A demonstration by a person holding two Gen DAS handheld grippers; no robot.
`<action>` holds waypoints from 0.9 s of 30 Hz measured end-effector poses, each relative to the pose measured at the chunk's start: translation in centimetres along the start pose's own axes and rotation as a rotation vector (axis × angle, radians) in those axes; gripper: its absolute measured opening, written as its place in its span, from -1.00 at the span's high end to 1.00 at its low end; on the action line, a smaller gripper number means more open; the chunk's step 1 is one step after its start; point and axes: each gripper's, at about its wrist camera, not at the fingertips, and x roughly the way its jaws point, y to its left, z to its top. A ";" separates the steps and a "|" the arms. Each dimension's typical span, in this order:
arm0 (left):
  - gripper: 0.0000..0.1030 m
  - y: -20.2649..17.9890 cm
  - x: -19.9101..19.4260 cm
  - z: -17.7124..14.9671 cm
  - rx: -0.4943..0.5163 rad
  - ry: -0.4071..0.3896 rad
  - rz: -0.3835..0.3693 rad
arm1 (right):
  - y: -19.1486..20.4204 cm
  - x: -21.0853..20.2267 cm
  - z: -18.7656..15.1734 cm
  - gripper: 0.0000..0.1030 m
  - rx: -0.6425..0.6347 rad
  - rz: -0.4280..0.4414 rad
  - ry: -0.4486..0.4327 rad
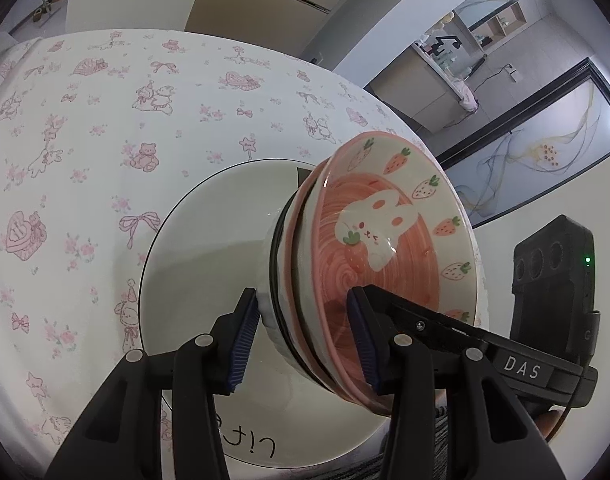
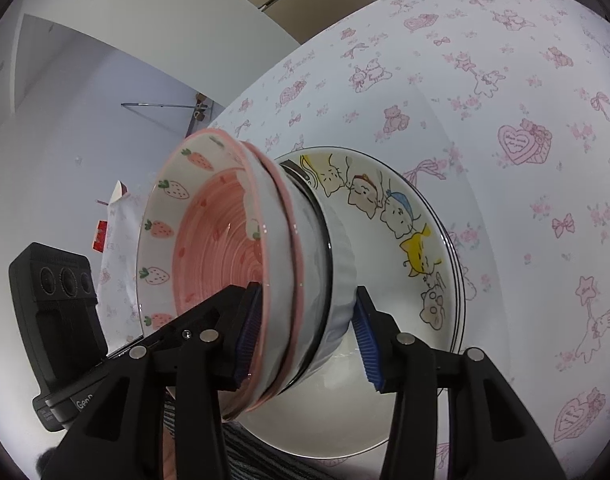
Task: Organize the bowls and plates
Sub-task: 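Lower the bowl stack onto the plate stack and open both tools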
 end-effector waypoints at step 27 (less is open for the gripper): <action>-0.73 -5.3 -17.2 -8.4 0.394 -0.773 0.217 | 7.9 -12.2 -5.2 0.11 -0.377 -0.200 -0.619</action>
